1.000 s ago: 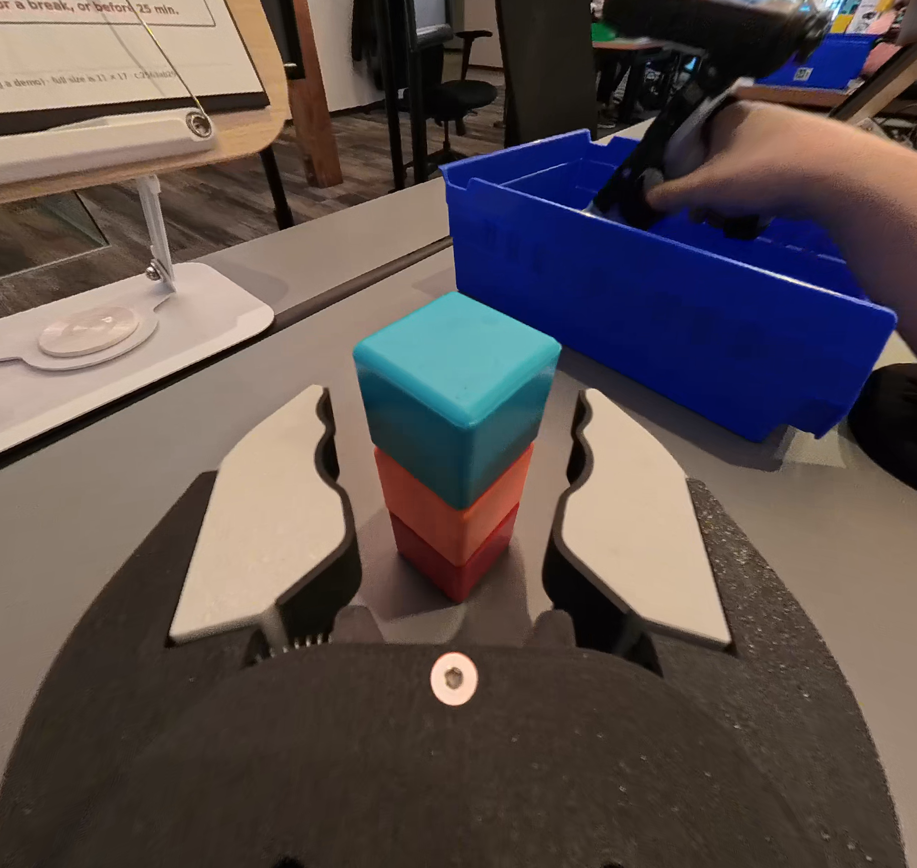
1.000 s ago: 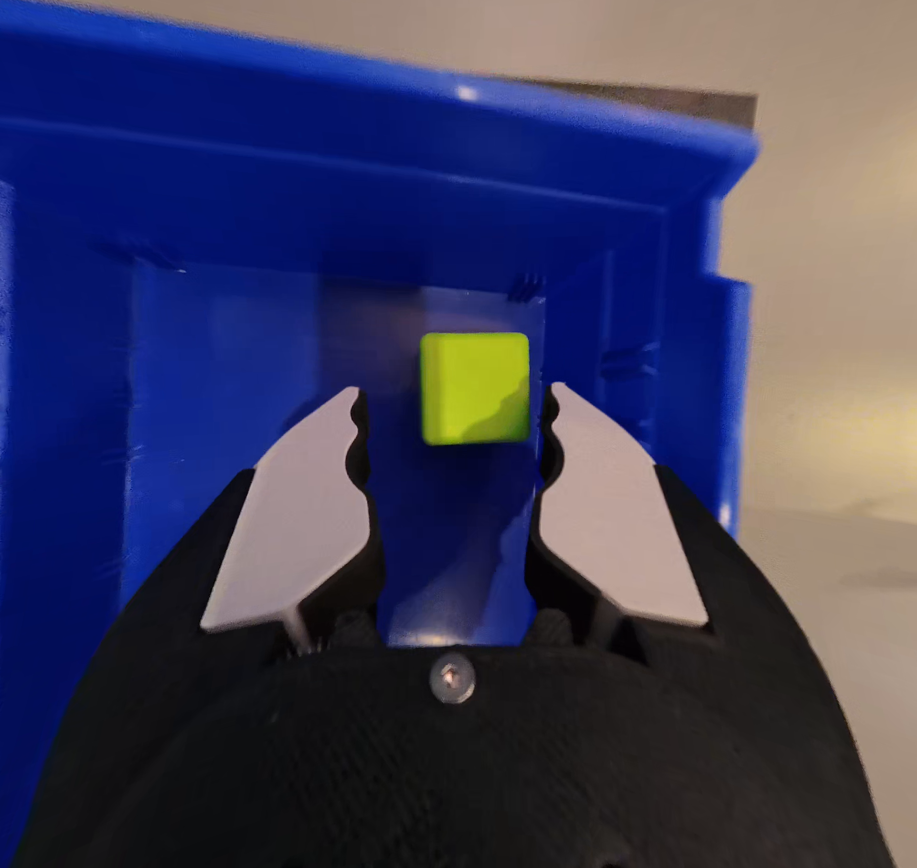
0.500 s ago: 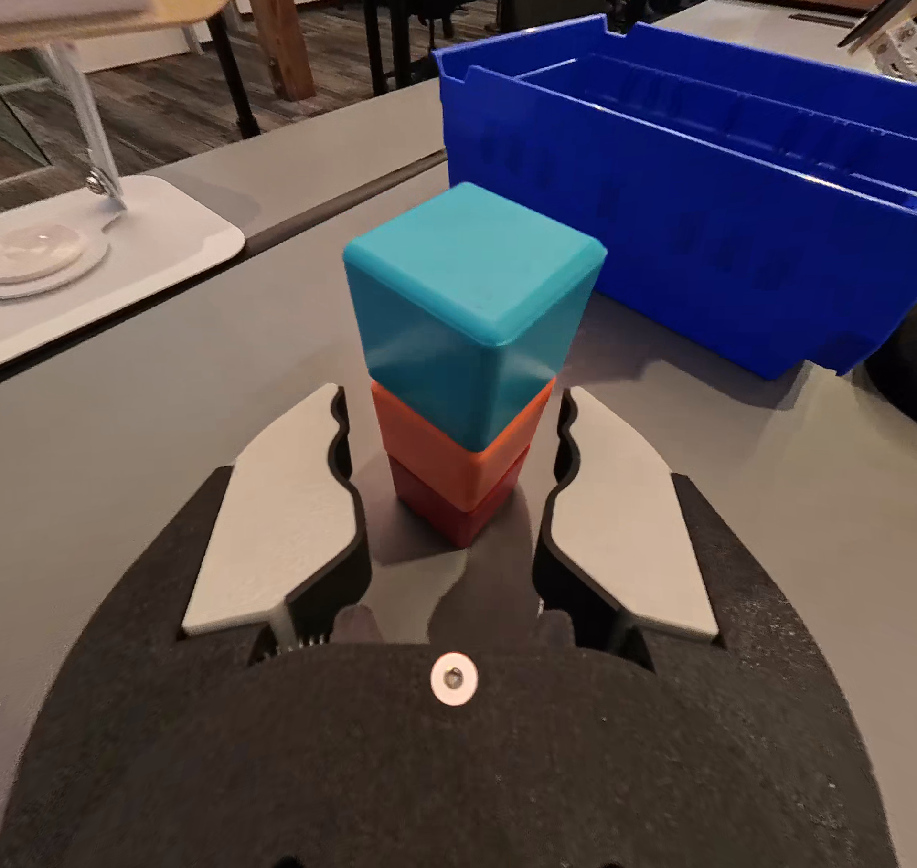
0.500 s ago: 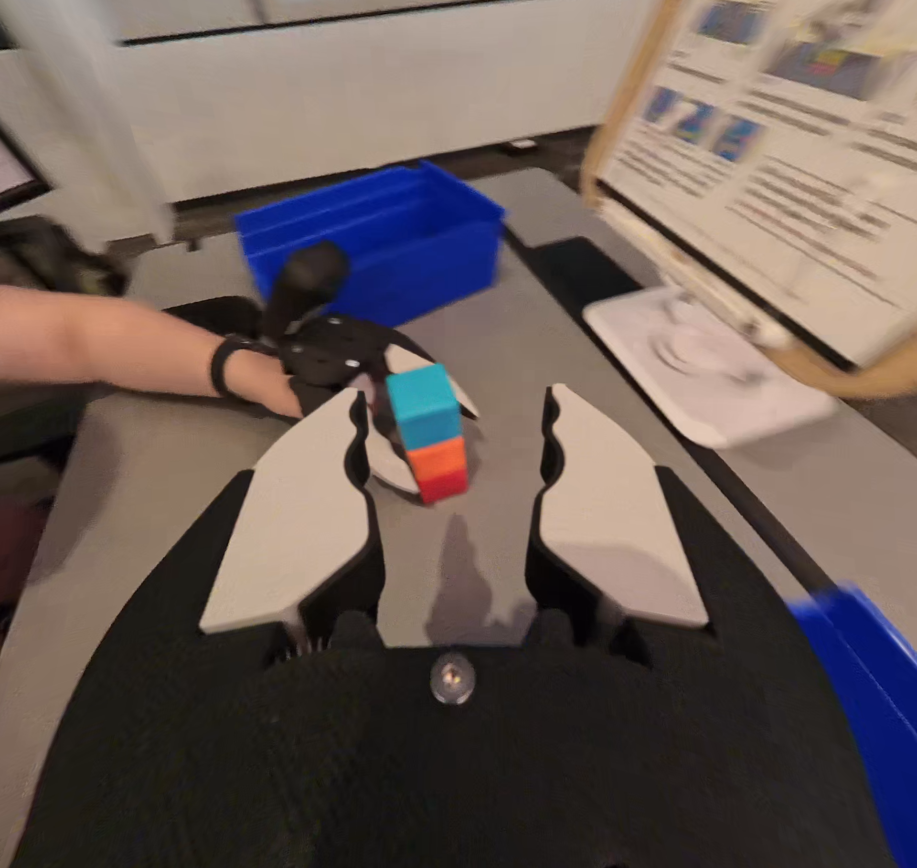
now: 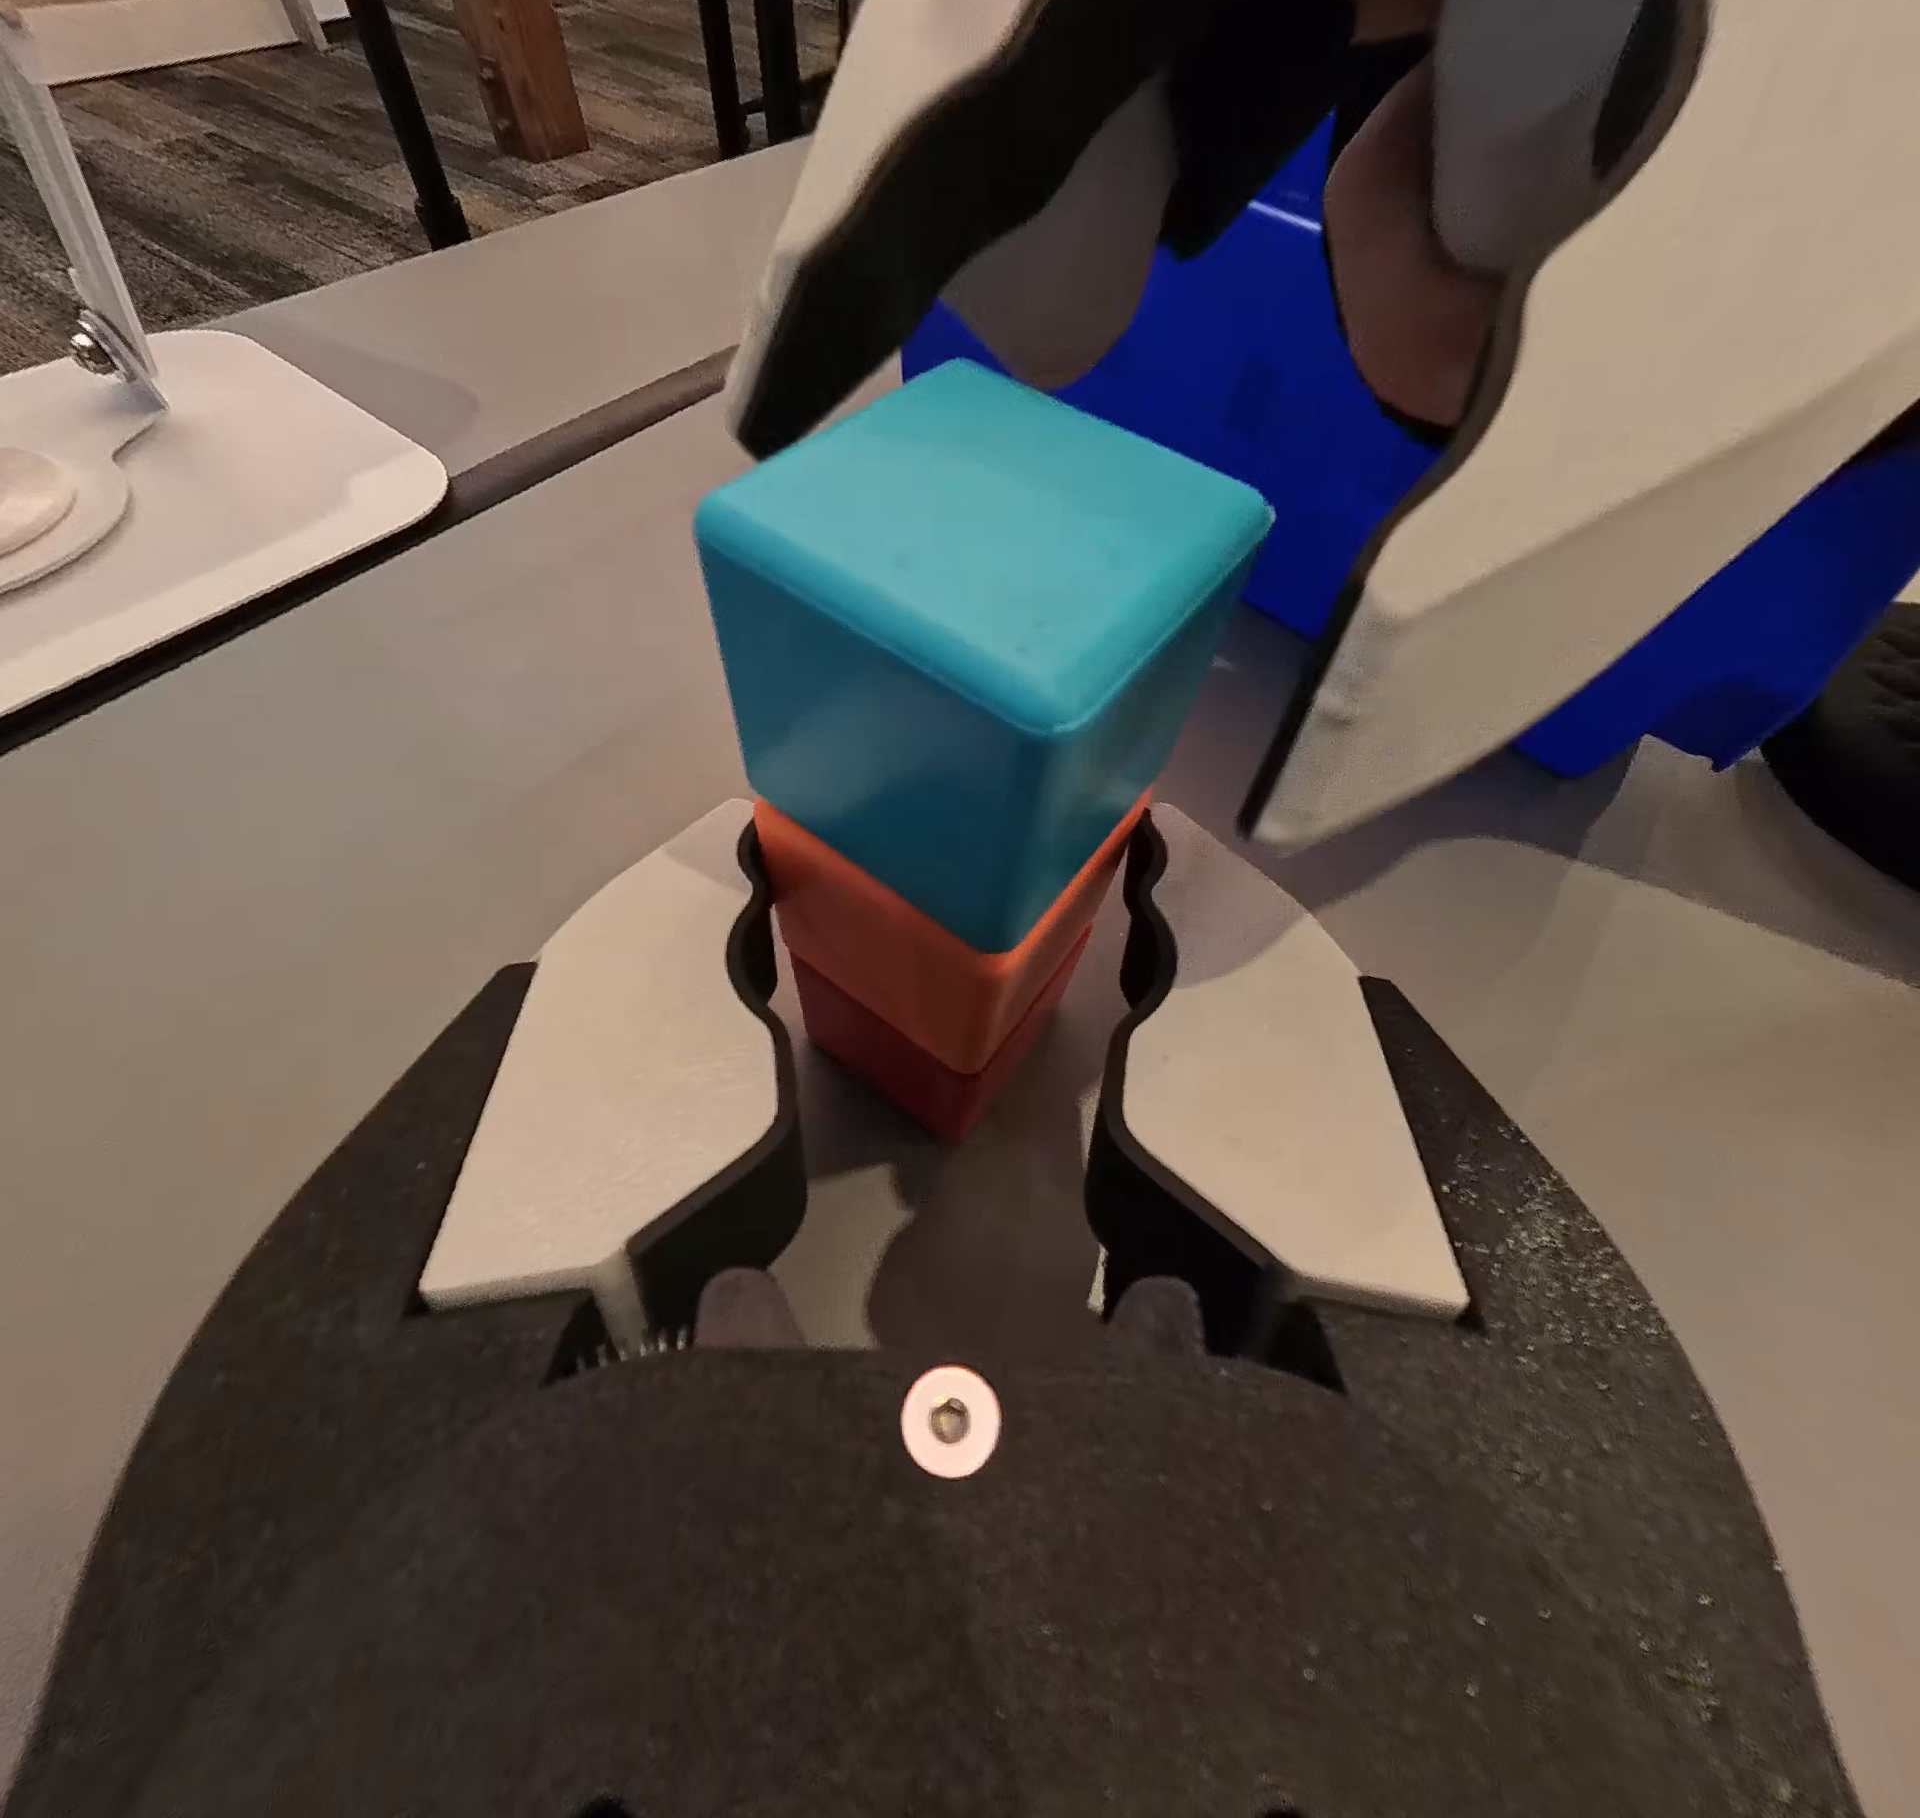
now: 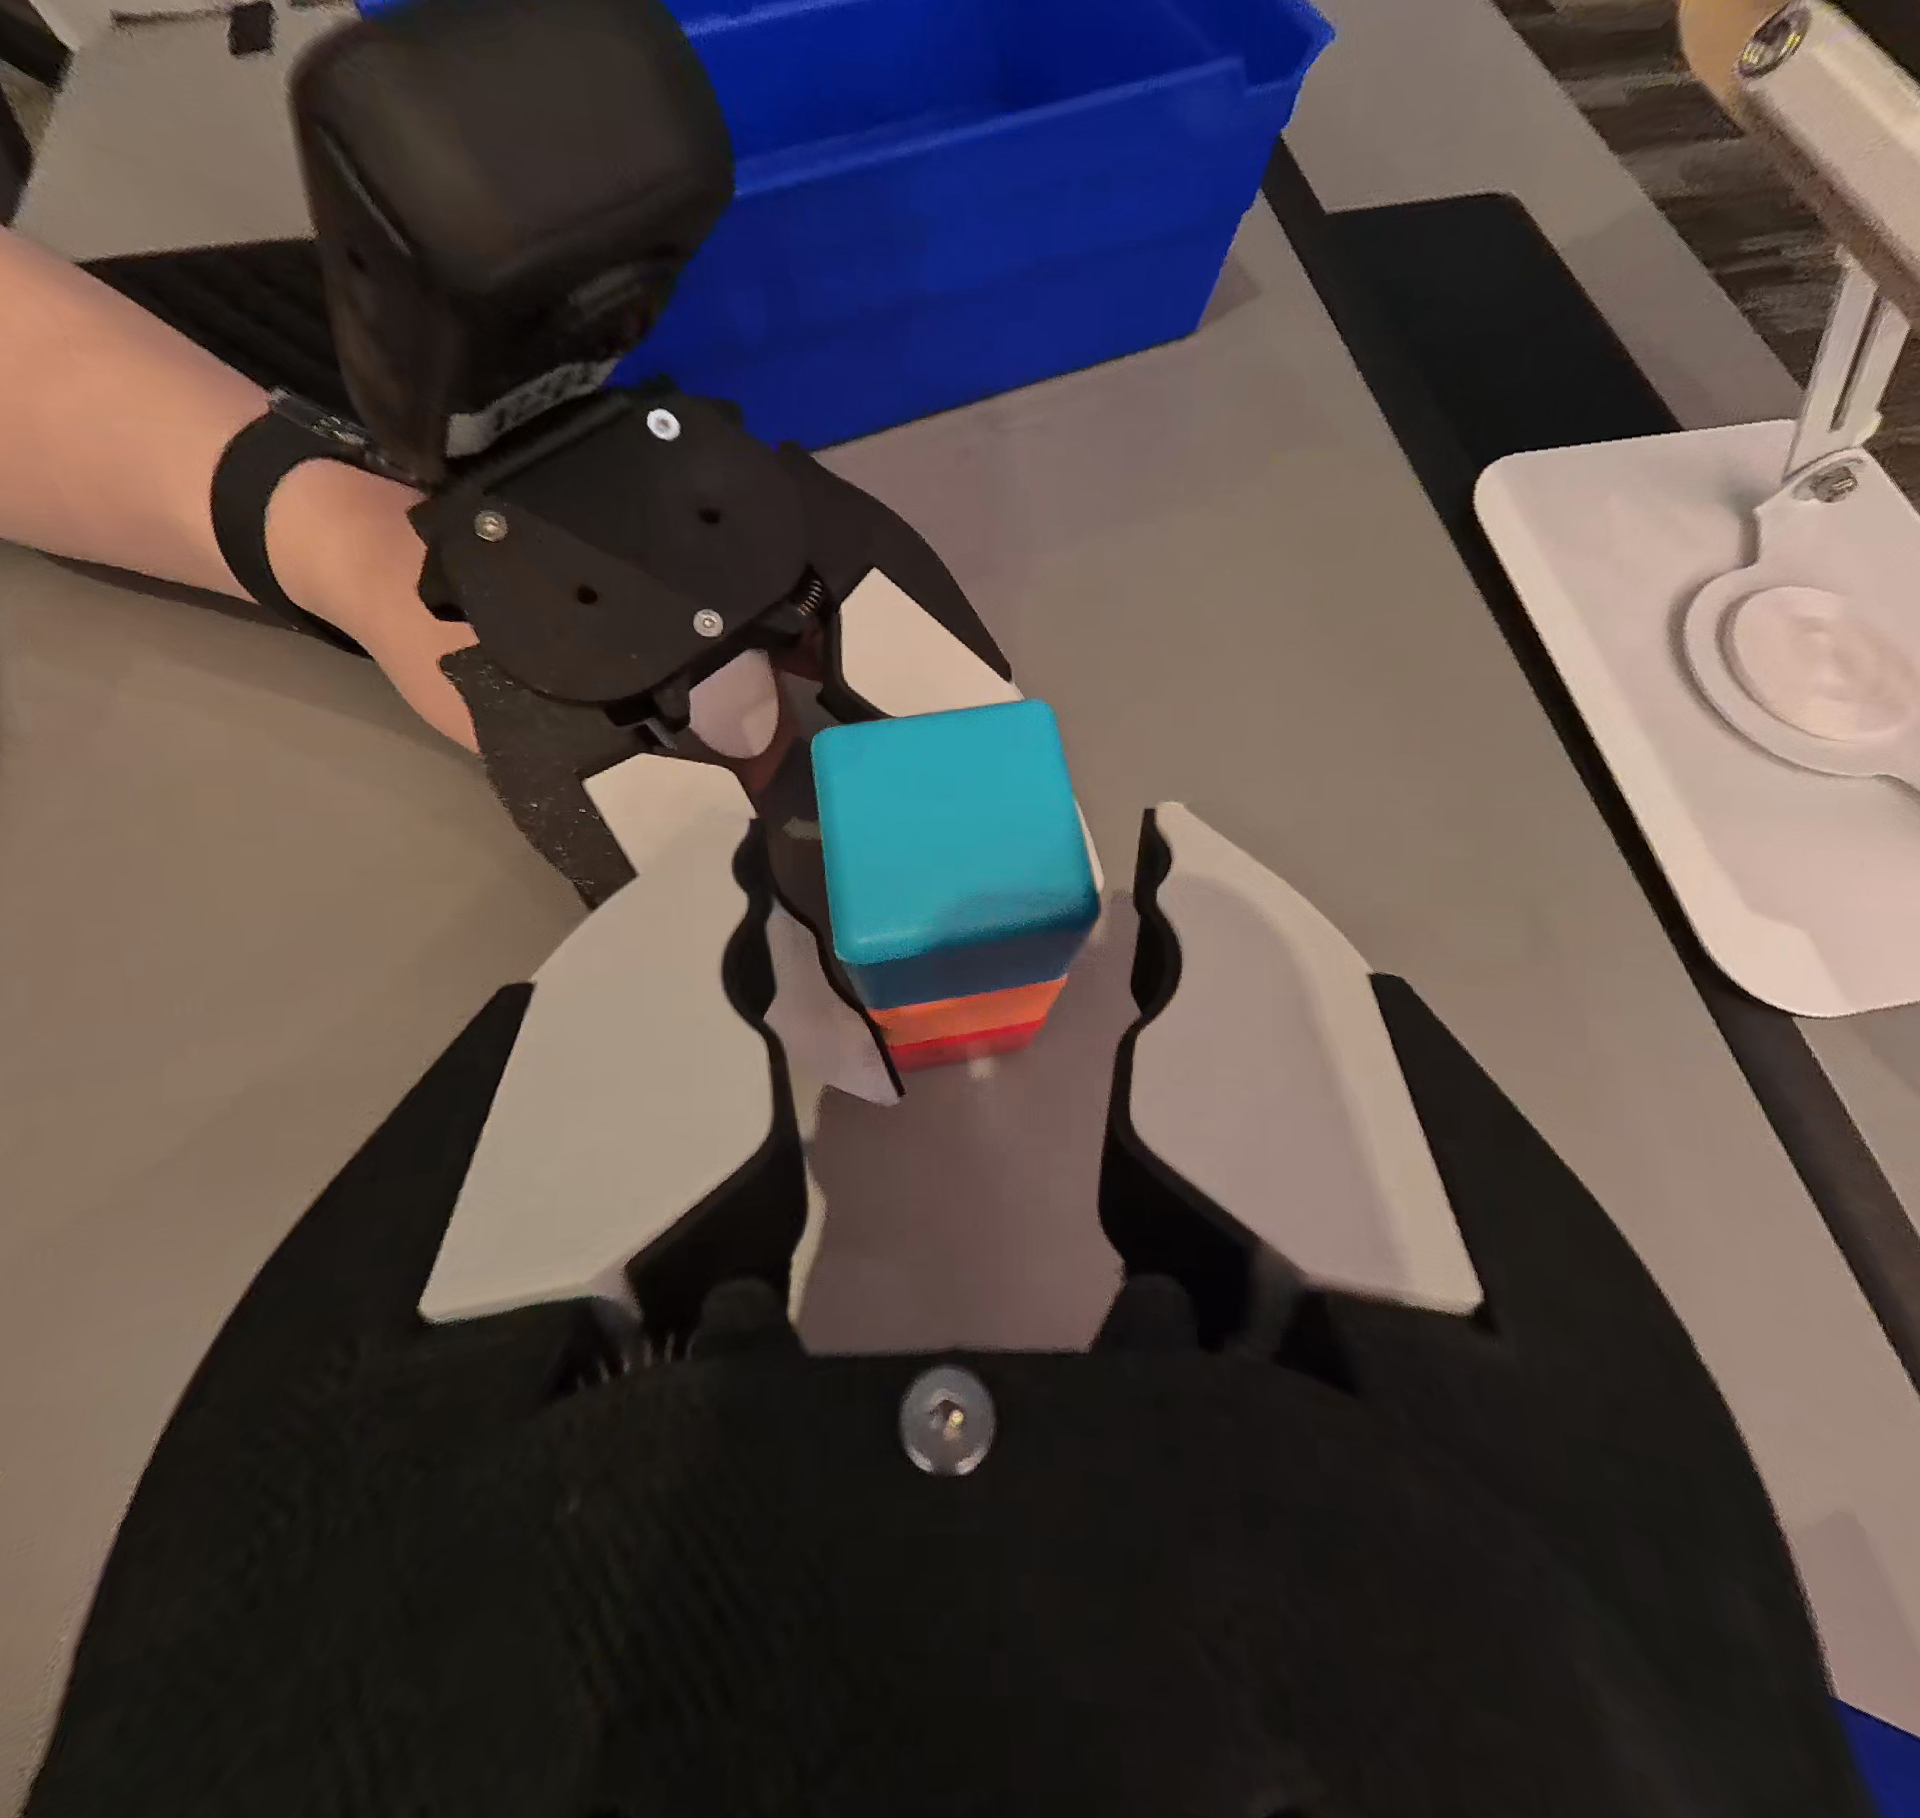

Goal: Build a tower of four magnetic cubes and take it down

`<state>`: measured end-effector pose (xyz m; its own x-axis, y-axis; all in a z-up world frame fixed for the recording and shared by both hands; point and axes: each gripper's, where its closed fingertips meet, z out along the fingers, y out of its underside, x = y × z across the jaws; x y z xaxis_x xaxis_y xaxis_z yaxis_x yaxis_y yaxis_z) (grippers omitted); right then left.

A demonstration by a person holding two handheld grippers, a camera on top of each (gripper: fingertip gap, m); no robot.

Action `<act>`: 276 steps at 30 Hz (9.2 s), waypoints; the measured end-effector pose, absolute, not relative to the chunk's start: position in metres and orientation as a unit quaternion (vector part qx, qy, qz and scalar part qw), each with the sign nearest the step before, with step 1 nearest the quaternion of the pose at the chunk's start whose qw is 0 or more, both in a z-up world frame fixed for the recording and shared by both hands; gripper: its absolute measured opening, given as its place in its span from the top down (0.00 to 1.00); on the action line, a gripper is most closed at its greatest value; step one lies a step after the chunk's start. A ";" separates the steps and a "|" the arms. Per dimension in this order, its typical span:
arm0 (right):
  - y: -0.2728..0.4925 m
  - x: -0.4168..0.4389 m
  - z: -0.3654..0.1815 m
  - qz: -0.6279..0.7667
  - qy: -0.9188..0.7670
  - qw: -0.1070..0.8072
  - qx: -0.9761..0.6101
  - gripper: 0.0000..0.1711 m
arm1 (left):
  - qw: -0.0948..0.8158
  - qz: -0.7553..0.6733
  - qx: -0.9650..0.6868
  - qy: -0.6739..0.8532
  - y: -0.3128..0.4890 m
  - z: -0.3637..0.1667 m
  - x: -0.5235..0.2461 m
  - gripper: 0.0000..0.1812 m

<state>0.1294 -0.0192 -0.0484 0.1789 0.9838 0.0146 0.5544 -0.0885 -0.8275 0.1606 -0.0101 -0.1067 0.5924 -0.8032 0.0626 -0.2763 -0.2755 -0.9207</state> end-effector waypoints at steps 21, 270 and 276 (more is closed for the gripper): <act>-0.018 0.131 -0.057 0.275 -0.580 0.350 -0.682 0.71 | 0.481 -0.268 -0.748 0.371 -0.010 -0.108 0.162 0.64; -0.054 0.364 -0.069 0.047 -0.504 0.200 -0.839 0.70 | 0.601 -0.036 -0.682 0.416 -0.028 0.067 0.040 0.67; -0.004 0.467 0.013 -0.021 -0.216 0.421 -0.881 0.71 | 0.556 0.102 -0.787 0.246 -0.009 0.078 -0.128 0.60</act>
